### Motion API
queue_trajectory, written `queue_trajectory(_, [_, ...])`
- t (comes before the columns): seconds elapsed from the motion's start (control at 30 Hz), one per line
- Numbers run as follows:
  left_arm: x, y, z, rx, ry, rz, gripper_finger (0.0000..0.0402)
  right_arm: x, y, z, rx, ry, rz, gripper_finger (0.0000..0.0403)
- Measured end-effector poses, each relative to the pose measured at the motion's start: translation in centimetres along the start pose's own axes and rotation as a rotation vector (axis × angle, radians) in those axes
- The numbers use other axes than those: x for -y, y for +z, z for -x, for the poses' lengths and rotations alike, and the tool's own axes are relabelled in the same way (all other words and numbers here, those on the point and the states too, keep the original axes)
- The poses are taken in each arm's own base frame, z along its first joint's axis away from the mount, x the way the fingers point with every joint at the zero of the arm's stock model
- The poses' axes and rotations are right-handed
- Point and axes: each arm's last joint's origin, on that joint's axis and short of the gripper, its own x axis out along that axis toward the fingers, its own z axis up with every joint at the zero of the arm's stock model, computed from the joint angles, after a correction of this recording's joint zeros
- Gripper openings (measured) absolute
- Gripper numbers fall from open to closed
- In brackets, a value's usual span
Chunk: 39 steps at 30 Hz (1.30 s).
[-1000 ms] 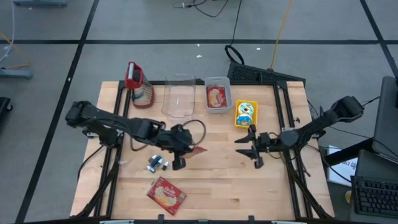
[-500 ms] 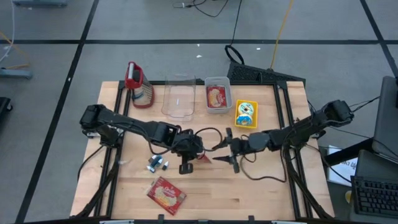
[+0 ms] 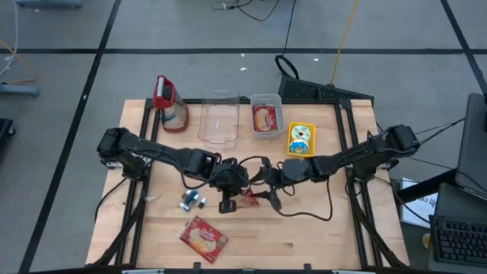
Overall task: Pick & Place Food Item
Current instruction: Put the top popcorn bag pack into the gray bin
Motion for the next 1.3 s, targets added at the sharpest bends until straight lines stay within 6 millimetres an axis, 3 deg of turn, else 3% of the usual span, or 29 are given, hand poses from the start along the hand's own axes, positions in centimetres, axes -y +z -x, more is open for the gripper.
queue_trajectory(0.47, [-0.7,0.2,0.0,0.011,0.007,0.009,0.0,0.9,0.5,0.0,0.042,-0.02,-0.006,0.014])
queue_trajectory(0.87, [-0.7,0.2,0.0,0.01,0.007,0.003,0.0,1.2,0.4,0.0,0.037,-0.028,0.04,0.0009])
queue_trajectory(1.1, [-0.9,0.4,0.2,0.025,0.013,0.006,0.0008,1.2,0.3,0.1,0.022,-0.033,0.079,0.0001])
queue_trajectory(1.3, [-1.4,0.9,3.6,0.133,0.023,0.051,0.0026,1.3,0.9,0.7,0.035,-0.039,0.095,0.0001])
